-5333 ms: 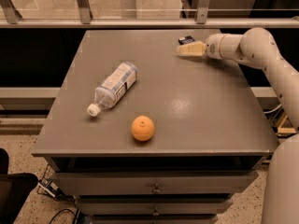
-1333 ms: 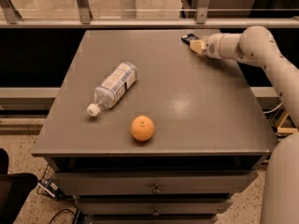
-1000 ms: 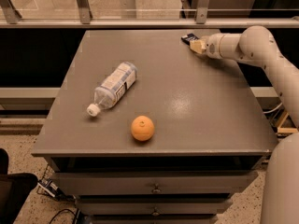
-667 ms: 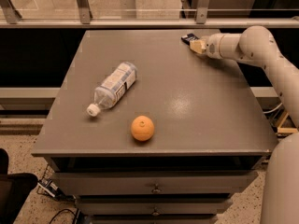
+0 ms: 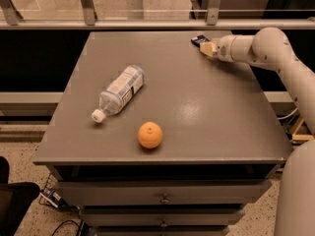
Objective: Pick rxbar blueberry
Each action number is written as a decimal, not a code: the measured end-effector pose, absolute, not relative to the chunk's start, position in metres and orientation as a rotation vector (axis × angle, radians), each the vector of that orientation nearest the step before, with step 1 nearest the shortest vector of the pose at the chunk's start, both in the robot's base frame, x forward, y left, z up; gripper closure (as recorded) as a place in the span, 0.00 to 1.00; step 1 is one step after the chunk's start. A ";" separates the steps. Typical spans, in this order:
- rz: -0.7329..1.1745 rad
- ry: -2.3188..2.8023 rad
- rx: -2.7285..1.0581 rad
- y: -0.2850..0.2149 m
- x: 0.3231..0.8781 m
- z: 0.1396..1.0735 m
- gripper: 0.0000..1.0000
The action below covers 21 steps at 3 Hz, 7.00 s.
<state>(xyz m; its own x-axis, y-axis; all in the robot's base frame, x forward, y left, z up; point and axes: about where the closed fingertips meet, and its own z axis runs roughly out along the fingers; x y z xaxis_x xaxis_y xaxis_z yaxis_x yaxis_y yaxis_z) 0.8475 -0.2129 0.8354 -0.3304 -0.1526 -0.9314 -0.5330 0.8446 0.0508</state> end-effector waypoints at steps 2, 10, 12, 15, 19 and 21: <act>0.422 1.895 -0.513 -0.213 0.847 0.835 1.00; 0.422 1.895 -0.514 -0.213 0.847 0.836 1.00; 0.422 1.895 -0.514 -0.213 0.847 0.836 1.00; 0.422 1.895 -0.515 -0.212 0.847 0.836 1.00; 0.254 1.782 -0.728 -0.186 0.789 0.969 1.00; 0.252 1.676 -0.875 -0.174 0.734 1.056 1.00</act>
Offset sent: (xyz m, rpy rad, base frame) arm -0.0499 0.0165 0.1344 -0.0809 -0.0232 0.2510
